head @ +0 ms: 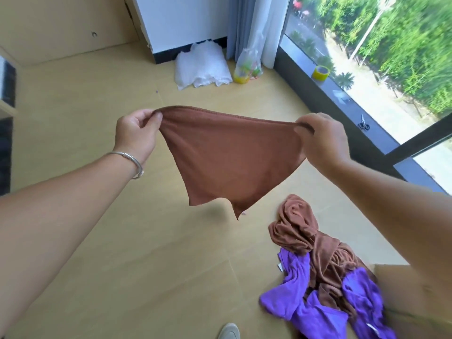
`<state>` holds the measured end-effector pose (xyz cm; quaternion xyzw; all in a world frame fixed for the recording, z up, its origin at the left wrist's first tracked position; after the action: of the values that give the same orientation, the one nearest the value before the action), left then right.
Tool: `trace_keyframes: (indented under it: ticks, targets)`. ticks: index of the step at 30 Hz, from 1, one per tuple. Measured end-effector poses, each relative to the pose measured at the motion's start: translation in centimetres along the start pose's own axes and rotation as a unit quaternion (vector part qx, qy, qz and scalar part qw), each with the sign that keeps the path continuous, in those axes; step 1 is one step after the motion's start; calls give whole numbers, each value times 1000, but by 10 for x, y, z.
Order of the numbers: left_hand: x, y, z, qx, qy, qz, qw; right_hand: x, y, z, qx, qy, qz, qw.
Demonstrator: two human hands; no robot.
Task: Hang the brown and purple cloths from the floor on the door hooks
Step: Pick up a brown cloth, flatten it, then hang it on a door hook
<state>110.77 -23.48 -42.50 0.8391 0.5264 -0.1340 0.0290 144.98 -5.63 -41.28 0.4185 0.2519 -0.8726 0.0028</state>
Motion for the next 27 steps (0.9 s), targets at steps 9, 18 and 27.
trace_keyframes:
  ticks: [9, 18, 27]
  targets:
    - [-79, 87, 39, 24, -112, 36, 993, -23, 106, -2, -59, -30, 69, 995]
    - [-143, 260, 186, -44, -265, 141, 953, -19, 299, -69, -65, -22, 168, 983]
    - [-150, 372, 325, -100, -364, 197, 905, 34, 457, -152, 31, 41, 286, 957]
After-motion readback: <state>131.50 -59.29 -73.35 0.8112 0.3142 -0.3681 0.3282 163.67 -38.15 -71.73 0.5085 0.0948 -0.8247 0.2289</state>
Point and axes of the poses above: each hand's wrist, its own y-axis away from the middle knuckle, its own x-axis out of the palm, z = x × y, the point moved 7 cm from there along -y, towards the middle knuckle, and after that the axes turned 15 degrees about -z, right-handed, at the moved point
